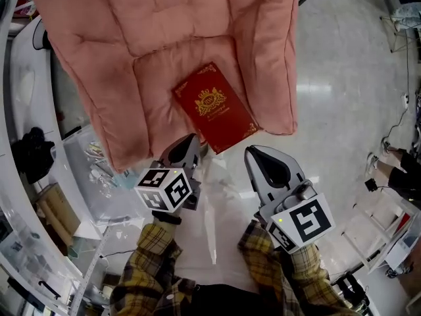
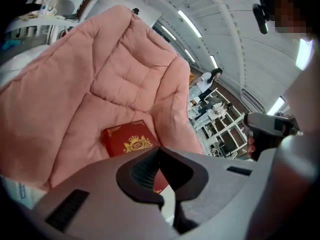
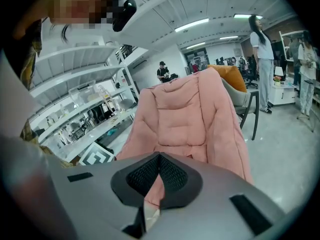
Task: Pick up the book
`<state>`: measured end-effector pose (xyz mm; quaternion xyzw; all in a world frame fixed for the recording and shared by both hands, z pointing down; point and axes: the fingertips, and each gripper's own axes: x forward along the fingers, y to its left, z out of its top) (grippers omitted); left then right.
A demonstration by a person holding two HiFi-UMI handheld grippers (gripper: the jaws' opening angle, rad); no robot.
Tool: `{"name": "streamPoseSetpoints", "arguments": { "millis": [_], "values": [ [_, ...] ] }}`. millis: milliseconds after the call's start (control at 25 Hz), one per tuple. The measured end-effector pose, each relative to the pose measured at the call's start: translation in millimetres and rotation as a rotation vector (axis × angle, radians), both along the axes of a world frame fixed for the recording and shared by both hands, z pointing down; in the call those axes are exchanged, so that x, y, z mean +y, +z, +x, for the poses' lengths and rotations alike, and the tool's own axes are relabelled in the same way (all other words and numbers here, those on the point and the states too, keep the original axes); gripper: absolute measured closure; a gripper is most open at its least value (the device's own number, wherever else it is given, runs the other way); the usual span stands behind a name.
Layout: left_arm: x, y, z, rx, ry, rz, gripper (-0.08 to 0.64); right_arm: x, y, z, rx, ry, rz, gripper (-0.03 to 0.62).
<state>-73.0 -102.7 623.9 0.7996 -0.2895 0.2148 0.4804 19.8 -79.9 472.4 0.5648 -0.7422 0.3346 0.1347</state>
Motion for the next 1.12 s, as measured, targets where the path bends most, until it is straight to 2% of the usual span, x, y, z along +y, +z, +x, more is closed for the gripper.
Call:
{"name": "streamPoseSetpoints", "arguments": {
  "millis": [280, 600, 920, 1120],
  "values": [
    [19, 65, -11, -0.052, -0.026, -0.123, 0.555, 1, 21, -3, -0.026, -0.011, -0.011, 0.577],
    [42, 109, -13, 0.002, -0.016, -0.227, 0.55, 3, 46, -10, -0.065, -0.016, -0.033, 0.577],
    [56, 132, -3, 0.102, 0.002, -0.348, 0.397, 5, 52, -15, -0.09, -0.028, -0.049, 0.577],
    [71, 140, 7, 0.16, 0.042, -0.436, 0.317, 4, 56, -16, -0.119, -0.034, -0.06, 0.577]
  ]
}}
